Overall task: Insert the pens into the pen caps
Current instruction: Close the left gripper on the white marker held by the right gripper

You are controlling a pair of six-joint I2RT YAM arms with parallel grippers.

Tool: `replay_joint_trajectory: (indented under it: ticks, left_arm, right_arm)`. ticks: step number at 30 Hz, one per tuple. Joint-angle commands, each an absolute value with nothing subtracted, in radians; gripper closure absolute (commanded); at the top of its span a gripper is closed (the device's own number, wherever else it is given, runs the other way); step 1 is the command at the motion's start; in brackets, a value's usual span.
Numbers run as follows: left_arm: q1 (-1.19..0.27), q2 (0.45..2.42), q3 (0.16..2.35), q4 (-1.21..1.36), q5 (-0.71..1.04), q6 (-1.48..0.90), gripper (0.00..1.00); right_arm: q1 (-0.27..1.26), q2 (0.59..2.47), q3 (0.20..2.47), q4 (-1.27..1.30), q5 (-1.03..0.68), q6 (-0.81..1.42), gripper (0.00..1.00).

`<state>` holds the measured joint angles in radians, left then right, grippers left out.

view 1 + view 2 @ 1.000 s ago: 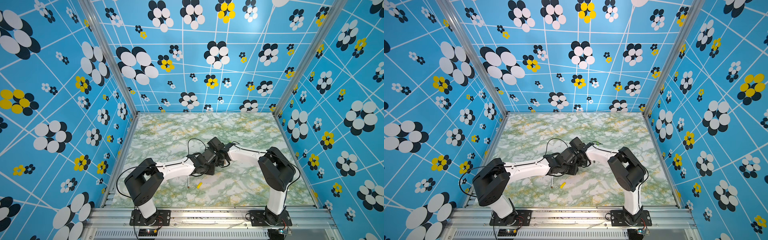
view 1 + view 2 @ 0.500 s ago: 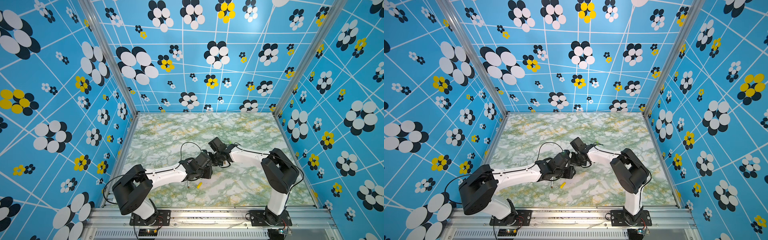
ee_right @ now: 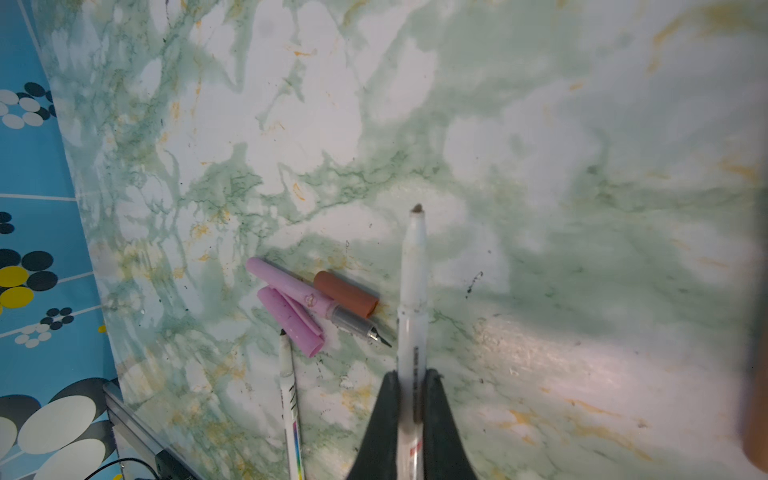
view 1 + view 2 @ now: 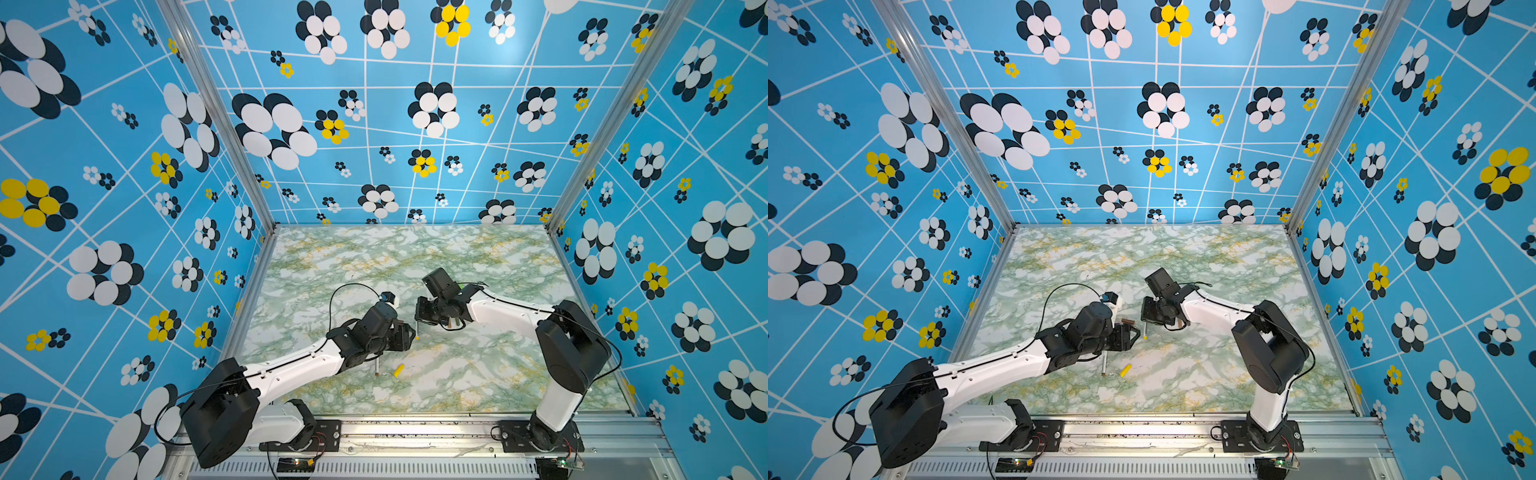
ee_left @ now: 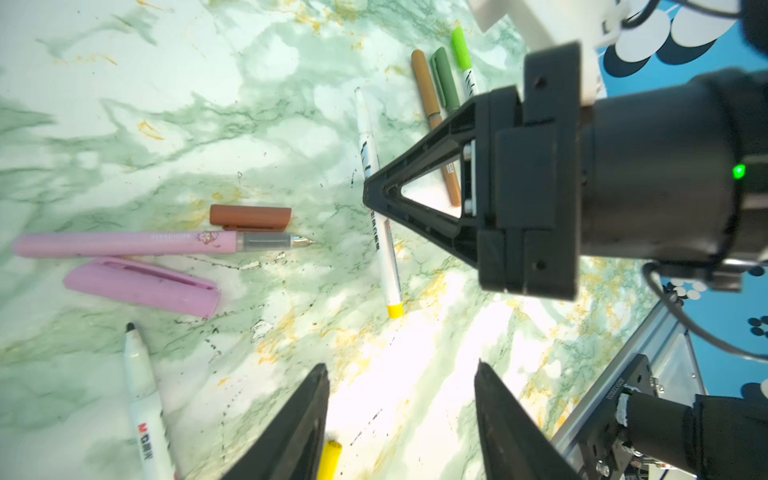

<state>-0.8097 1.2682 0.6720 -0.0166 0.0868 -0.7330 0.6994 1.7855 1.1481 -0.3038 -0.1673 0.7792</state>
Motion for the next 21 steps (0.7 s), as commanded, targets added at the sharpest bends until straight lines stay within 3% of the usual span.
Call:
replay_joint_trajectory:
  ticks: [1,15,21]
  left_arm:
    - [-0.774,1.271,0.641,0.058,0.17,-0.741,0.41]
    - [-0.693,1.396,0.628,0.313,0.394,-0.784,0.37]
    - [-0.682,1.442,0.636,0.357,0.411,-0.804,0.4]
  right_arm:
    - [0.689,1.729,1.135,-0.287,-0.173,0.754,0.9]
    - [0.686,1.628,1.117,-0.228,-0.243,0.749,0.9]
    - [0.686,1.606,1.103,-0.203,-0.272,0.762,0.9]
